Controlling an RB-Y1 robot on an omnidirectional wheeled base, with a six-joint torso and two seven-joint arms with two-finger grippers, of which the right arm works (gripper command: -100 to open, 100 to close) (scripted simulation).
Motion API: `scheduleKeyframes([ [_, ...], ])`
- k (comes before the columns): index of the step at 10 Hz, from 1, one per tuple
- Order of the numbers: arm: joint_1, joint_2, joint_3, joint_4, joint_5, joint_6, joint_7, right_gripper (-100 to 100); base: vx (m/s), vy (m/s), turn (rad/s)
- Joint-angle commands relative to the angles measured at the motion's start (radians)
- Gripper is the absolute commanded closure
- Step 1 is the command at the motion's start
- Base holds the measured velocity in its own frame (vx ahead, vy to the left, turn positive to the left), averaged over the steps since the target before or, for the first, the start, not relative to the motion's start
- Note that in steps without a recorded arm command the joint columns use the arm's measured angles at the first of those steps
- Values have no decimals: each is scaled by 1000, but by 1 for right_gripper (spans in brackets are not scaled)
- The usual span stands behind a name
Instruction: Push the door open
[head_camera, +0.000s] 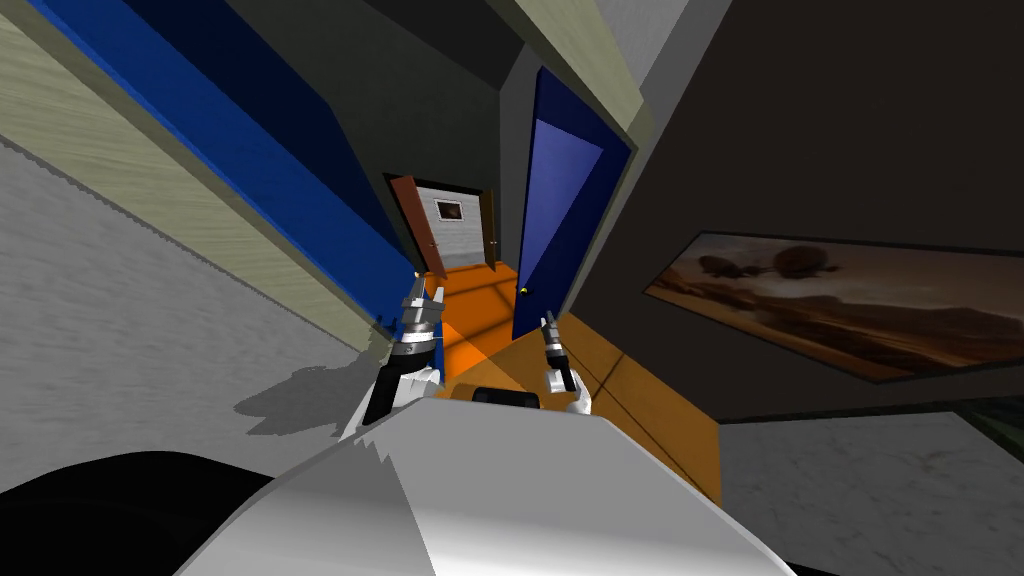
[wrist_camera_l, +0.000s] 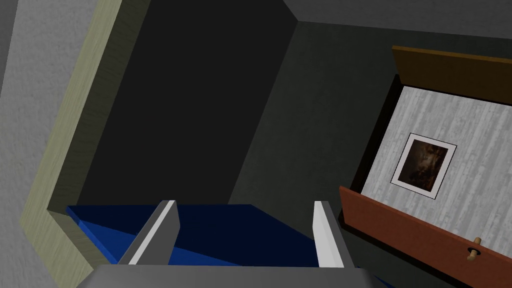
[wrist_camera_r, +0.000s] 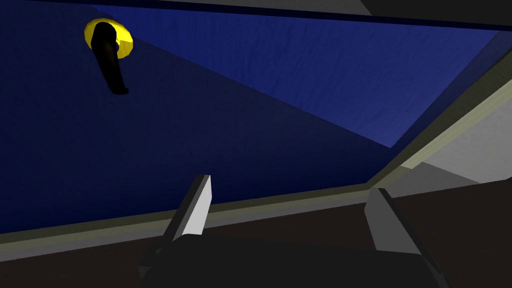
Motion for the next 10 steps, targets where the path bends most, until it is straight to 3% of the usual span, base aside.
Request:
scheduleKeyframes([
  [1,-15,-2,5,38,1,-6,-3,-100,75,-93,81],
  [10,-103,13,36,269,12,-51,-1,-100,70,-96,70],
])
